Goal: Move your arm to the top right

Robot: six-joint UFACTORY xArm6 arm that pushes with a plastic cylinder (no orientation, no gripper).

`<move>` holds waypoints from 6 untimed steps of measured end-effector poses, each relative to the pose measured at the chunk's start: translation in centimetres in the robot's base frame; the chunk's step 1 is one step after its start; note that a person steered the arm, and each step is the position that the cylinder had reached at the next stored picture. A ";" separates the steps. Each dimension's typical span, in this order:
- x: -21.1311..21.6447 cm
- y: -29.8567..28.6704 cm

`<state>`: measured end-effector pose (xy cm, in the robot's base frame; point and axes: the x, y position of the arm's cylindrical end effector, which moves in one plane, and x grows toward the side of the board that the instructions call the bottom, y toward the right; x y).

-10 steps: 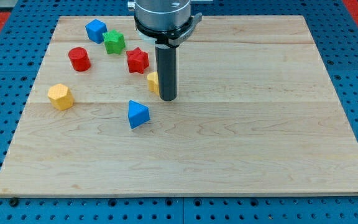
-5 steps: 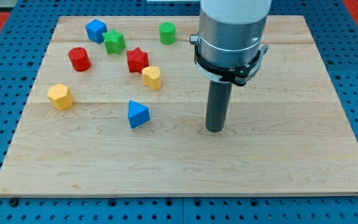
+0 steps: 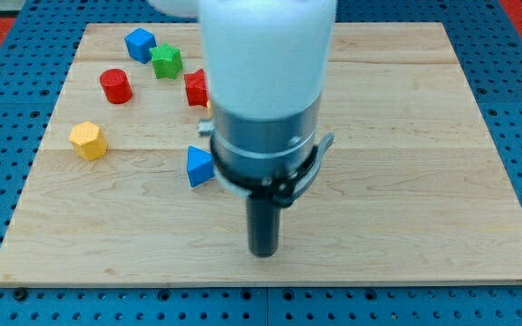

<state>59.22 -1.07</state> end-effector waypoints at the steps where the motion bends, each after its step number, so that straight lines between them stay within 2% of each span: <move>1: 0.2 -1.5; 4: 0.0 -2.0; 5: 0.0 5.9; 6: -7.5 18.2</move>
<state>51.76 17.17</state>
